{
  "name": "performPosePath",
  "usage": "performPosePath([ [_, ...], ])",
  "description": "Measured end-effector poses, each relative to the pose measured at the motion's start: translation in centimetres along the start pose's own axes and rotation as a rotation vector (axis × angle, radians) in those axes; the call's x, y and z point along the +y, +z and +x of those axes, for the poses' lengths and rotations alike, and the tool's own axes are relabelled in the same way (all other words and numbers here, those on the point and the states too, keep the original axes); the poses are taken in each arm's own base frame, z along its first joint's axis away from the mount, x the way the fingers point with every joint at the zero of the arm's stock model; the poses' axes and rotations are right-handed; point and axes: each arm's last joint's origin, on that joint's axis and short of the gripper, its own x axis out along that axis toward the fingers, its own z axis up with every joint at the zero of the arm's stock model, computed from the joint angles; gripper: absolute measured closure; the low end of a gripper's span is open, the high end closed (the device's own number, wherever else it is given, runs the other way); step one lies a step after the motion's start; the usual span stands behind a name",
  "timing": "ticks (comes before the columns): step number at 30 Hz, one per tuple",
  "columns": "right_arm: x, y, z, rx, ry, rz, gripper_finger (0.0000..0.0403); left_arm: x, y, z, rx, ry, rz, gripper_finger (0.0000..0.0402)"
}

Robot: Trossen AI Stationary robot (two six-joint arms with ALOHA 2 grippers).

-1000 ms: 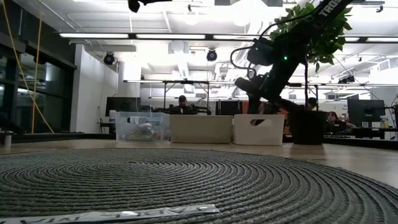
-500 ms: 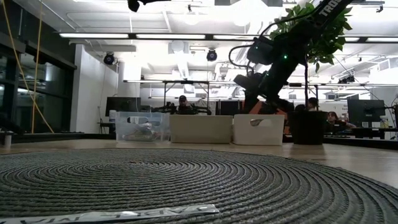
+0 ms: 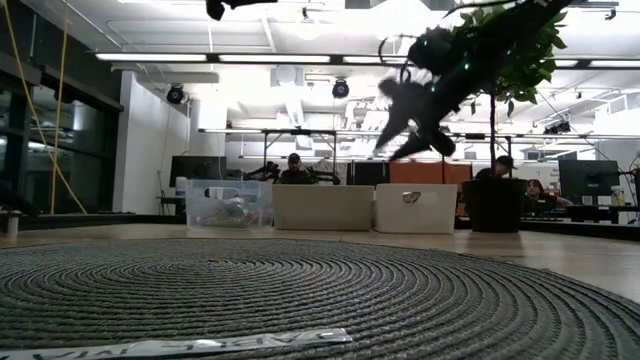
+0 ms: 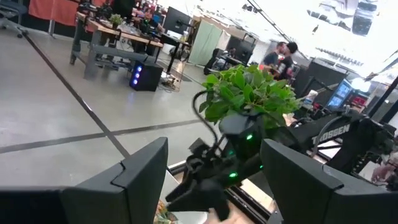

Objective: Pick and place Granola Bars by type
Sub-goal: Put the orange granola bar into the white bin

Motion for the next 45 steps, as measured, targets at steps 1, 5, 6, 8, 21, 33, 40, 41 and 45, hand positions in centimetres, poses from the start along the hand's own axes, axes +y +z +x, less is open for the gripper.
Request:
performPosePath([
  [1, 0.4, 0.1, -0.3, 0.0, 0.046, -0.02, 0.0214, 0.0, 0.0, 0.0, 0.002, 0.001, 0.008, 0.0149],
  [5, 2.1, 0.2, -1.8, 0.011, 0.226, -0.089, 0.0214, 0.2, -0.1, -0.2, 0.025, 0.01, 0.044, 0.0149],
  [6, 2.7, 0.2, -2.3, 0.011, 0.278, -0.115, 0.0214, 0.2, -0.1, -0.2, 0.028, 0.011, 0.045, 0.0149],
  [8, 3.9, 0.3, -3.5, -0.013, 0.377, -0.172, 0.0214, 0.3, -0.1, -0.3, 0.04, 0.016, 0.054, 0.0149],
  [21, 10.5, -2.5, -12.2, -0.16, 0.675, -0.517, 0.0214, 1.3, 0.0, -1.6, 0.122, 0.048, 0.116, 0.0149],
  [33, 7.8, -6.7, -14.9, -0.324, 0.695, -0.398, 0.0214, 2.1, 0.4, -2.9, 0.175, 0.065, 0.108, 0.0149],
  [40, 4.0, -10.2, -15.3, -0.407, 0.735, -0.297, 0.0214, 2.8, 1.0, -4.0, 0.201, 0.075, 0.095, 0.0149],
  [41, 3.7, -10.4, -15.5, -0.421, 0.743, -0.295, 0.0215, 3.0, 1.1, -4.4, 0.208, 0.074, 0.092, 0.0149],
  [45, 2.9, -10.8, -16.3, -0.459, 0.737, -0.303, 0.0214, 3.7, 1.7, -5.6, 0.241, 0.072, 0.087, 0.0149],
])
